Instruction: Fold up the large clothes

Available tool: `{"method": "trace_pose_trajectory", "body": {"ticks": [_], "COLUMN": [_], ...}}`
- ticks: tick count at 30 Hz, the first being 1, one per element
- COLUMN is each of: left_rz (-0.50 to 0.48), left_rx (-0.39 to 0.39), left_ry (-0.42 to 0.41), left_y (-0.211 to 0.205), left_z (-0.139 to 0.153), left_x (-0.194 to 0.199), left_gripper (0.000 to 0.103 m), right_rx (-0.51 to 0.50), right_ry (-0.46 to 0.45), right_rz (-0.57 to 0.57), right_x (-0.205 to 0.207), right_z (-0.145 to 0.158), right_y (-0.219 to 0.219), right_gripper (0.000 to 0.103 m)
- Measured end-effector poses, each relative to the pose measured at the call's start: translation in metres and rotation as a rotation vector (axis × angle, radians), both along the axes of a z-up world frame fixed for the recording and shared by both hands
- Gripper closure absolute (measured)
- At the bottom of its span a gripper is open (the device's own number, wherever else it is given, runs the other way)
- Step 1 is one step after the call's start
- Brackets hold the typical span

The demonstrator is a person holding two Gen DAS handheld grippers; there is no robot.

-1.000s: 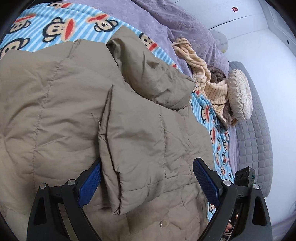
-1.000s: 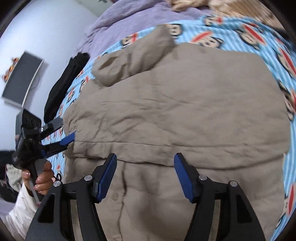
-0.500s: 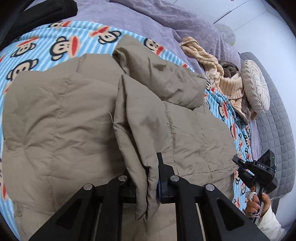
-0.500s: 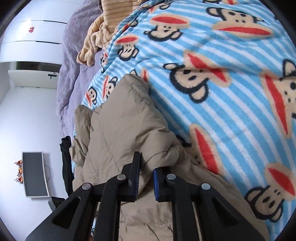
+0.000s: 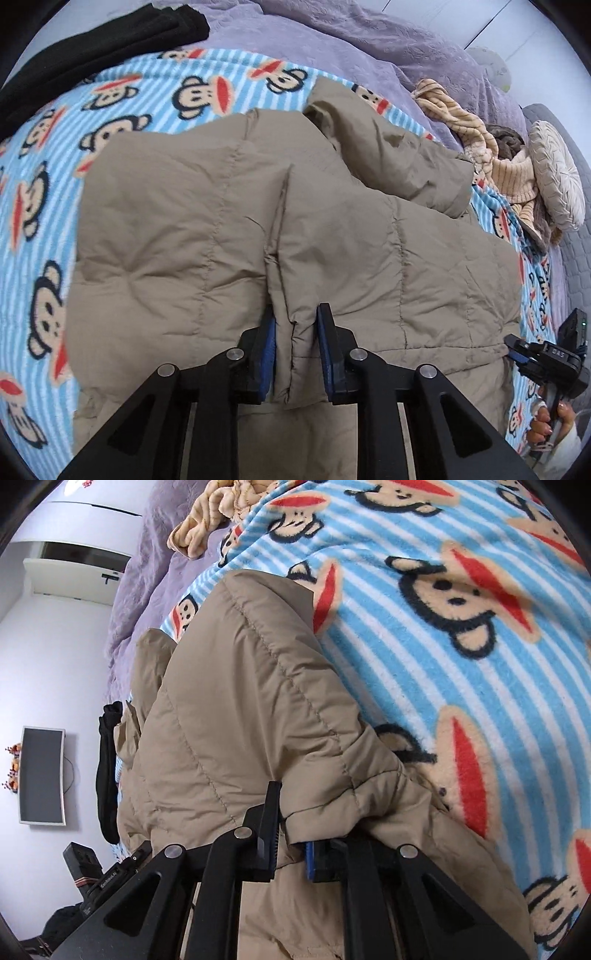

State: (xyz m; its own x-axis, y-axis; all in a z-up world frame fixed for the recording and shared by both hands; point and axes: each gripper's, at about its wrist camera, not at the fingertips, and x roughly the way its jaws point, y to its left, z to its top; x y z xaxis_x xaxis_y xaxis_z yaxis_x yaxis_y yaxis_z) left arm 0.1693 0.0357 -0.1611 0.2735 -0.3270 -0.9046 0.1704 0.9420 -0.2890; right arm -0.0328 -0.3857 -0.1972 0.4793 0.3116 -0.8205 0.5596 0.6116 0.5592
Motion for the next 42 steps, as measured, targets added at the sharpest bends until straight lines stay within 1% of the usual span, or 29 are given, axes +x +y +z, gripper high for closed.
{"method": "trace_pose_trajectory", "body": {"ticks": [1,3,5,7,8,10,11,12,14,17,19,22,24,26,27,29,31,33,37,40,42], "left_rz": [0.010,0.023,0.022,0.004,-0.004,-0.031,-0.045,-0.062,-0.093,-0.107,-0.096,-0.086,-0.086,-0.091,-0.092,-0.091,-0.086,-0.074,-0.057,-0.070,-0.063], "left_rx": [0.014,0.022,0.013,0.012,0.011,-0.004,-0.012,-0.017,-0.003,0.076,0.075,0.030,0.020,0.025,0.033,0.046,0.064,0.083,0.074,0.108,0.117], "left_ry": [-0.021,-0.056,-0.080,-0.097,-0.107,-0.123,-0.131,-0.139,-0.134,-0.102,-0.078,-0.071,-0.069,-0.073,-0.076,-0.082,-0.081,-0.087,-0.087,-0.076,-0.065], "left_y": [0.005,0.012,0.014,0.007,0.001,-0.012,-0.022,-0.029,-0.042,-0.050,-0.042,-0.032,-0.032,-0.035,-0.037,-0.037,-0.037,-0.034,-0.023,-0.020,-0.017], "left_z": [0.007,0.018,0.027,0.034,0.037,0.039,0.040,0.039,0.032,0.007,-0.008,-0.021,-0.026,-0.028,-0.028,-0.026,-0.020,-0.011,0.003,-0.001,-0.006], "left_x": [-0.001,-0.001,0.005,0.015,0.020,0.030,0.033,0.036,0.037,0.032,0.028,0.024,0.024,0.024,0.024,0.022,0.019,0.014,-0.005,-0.018,-0.022], "left_gripper": [0.080,0.080,0.080,0.080,0.080,0.080,0.080,0.080,0.080,0.080,0.080,0.080,0.080,0.080,0.080,0.080,0.080,0.080,0.080,0.080,0.080], "right_rx": [-0.016,-0.070,-0.172,-0.279,-0.318,-0.383,-0.389,-0.378,-0.339,-0.320,-0.338,-0.352,-0.342,-0.340,-0.363,-0.371,-0.365,-0.412,-0.470,-0.486,-0.506], "right_ry": [0.019,0.043,0.043,0.000,-0.013,-0.031,-0.037,-0.045,-0.072,-0.091,-0.061,0.004,0.029,0.041,0.054,0.061,0.061,0.075,0.080,0.072,0.071], "right_rz": [0.024,0.060,0.075,0.051,0.041,0.016,0.008,0.003,-0.001,0.046,0.100,0.131,0.118,0.103,0.089,0.081,0.072,0.088,0.122,0.119,0.126], "right_x": [-0.002,-0.014,-0.026,-0.037,-0.040,-0.035,-0.030,-0.021,-0.007,0.023,0.036,0.037,0.033,0.030,0.029,0.028,0.027,0.025,0.015,0.002,-0.005], "right_z": [0.005,0.018,0.040,0.062,0.071,0.084,0.087,0.087,0.087,0.080,0.068,0.043,0.027,0.014,0.010,0.004,0.005,0.011,0.023,0.033,0.039], "right_y": [0.001,0.002,0.003,0.002,0.001,-0.006,-0.010,-0.014,-0.021,-0.016,-0.007,-0.004,-0.010,-0.015,-0.017,-0.022,-0.024,-0.019,-0.008,-0.001,0.004], "right_gripper": [0.080,0.067,0.066,0.066,0.066,0.071,0.079,0.082,0.082,0.082,0.082,0.082,0.086,0.086,0.086,0.086,0.085,0.080,0.079,0.078,0.075]}}
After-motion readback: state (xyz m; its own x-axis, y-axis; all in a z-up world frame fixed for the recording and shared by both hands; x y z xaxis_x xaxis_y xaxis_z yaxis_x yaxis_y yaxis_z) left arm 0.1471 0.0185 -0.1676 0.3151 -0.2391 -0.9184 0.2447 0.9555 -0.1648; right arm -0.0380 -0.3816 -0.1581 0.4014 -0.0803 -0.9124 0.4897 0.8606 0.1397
